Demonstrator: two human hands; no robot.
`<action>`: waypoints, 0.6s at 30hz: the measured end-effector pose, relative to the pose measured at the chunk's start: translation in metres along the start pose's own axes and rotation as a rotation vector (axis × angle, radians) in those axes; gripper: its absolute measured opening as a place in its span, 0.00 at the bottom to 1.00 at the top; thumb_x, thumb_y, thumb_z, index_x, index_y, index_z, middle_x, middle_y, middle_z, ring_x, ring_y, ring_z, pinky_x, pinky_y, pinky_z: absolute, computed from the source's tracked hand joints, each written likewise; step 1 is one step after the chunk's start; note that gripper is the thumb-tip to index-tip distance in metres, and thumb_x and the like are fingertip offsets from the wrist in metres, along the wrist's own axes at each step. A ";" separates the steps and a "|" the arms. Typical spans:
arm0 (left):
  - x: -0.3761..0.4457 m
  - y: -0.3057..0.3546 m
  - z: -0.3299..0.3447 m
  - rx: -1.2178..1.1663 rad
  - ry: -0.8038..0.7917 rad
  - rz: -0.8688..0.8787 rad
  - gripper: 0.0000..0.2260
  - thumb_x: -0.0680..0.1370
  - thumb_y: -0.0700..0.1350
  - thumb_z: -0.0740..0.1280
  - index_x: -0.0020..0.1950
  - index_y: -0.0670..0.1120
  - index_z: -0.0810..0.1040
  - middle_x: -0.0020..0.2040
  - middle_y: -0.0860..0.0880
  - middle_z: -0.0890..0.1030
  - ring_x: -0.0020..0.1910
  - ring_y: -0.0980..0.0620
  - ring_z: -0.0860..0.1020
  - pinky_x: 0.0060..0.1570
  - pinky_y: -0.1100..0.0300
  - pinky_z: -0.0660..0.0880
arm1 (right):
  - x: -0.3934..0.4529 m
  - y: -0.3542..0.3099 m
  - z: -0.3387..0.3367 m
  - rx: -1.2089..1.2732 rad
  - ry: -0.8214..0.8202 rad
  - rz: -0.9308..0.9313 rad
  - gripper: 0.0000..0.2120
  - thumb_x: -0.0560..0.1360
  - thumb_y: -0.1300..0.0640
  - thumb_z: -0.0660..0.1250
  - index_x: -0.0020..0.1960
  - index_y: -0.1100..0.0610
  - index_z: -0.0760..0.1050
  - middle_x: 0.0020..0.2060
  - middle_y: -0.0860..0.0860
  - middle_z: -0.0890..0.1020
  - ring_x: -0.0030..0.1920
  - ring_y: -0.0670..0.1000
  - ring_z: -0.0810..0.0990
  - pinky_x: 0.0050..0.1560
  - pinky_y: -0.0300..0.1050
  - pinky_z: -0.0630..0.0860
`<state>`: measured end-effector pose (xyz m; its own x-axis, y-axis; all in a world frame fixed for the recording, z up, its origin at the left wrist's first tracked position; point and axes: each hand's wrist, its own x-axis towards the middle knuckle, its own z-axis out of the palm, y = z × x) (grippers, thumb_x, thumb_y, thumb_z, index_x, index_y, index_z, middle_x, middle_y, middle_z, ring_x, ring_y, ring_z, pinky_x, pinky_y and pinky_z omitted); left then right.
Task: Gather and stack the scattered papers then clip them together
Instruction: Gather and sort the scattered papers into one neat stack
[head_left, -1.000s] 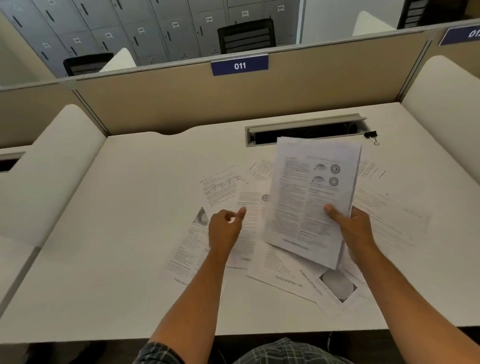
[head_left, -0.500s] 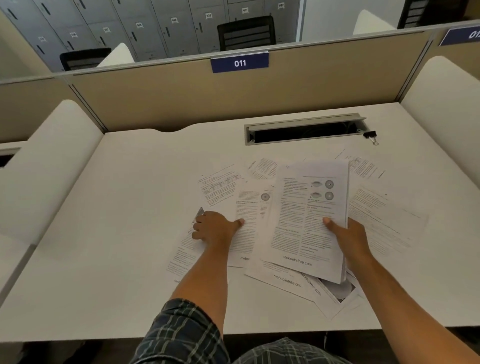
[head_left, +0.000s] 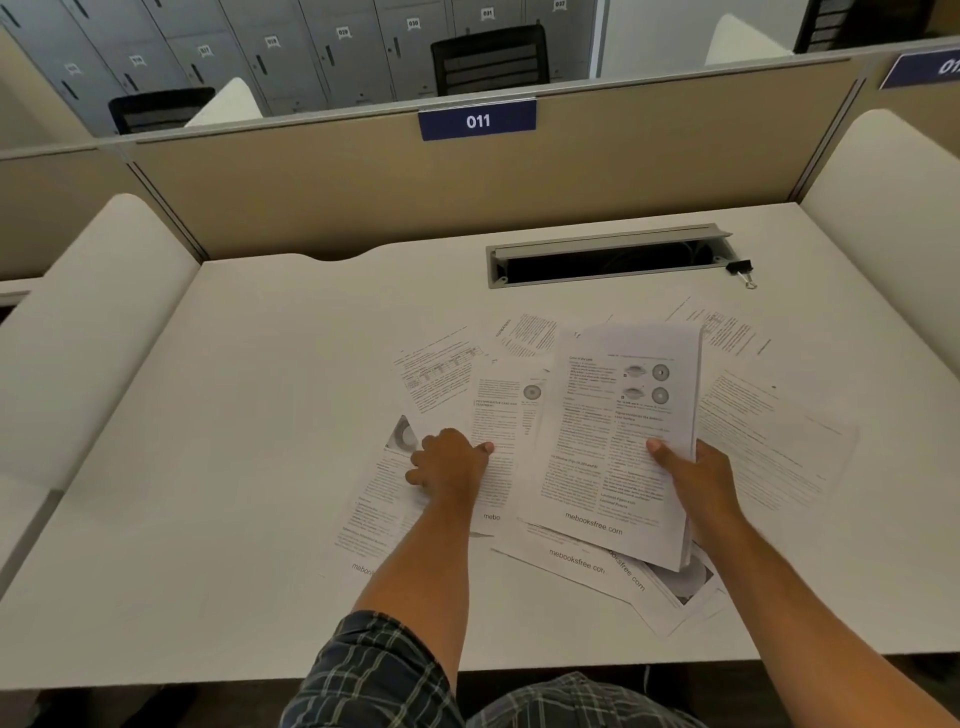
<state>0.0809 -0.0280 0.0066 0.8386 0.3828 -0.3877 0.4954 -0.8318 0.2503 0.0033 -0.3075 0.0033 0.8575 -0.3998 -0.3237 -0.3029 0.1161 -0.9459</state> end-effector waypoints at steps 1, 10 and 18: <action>0.000 0.001 0.000 -0.014 -0.006 0.014 0.26 0.77 0.62 0.70 0.65 0.44 0.76 0.63 0.44 0.79 0.65 0.40 0.76 0.65 0.42 0.68 | 0.000 0.001 0.000 0.001 -0.001 0.001 0.06 0.78 0.57 0.75 0.53 0.46 0.83 0.42 0.44 0.89 0.40 0.47 0.88 0.33 0.40 0.82; 0.014 -0.019 -0.007 -0.607 0.056 0.194 0.08 0.82 0.42 0.65 0.46 0.41 0.81 0.41 0.46 0.81 0.43 0.45 0.82 0.42 0.54 0.80 | 0.006 0.002 -0.006 -0.011 0.014 0.003 0.06 0.78 0.56 0.75 0.54 0.48 0.84 0.44 0.46 0.89 0.41 0.50 0.89 0.39 0.46 0.84; 0.031 -0.040 -0.026 -1.039 0.260 -0.003 0.15 0.79 0.38 0.66 0.34 0.45 0.67 0.32 0.51 0.70 0.31 0.54 0.67 0.31 0.62 0.65 | 0.003 -0.001 -0.004 -0.024 0.018 -0.008 0.06 0.79 0.56 0.74 0.53 0.45 0.83 0.42 0.42 0.88 0.39 0.46 0.88 0.32 0.39 0.81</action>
<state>0.0926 0.0275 0.0077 0.7988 0.5603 -0.2190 0.3446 -0.1277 0.9300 0.0040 -0.3121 0.0033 0.8523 -0.4170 -0.3157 -0.3062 0.0915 -0.9476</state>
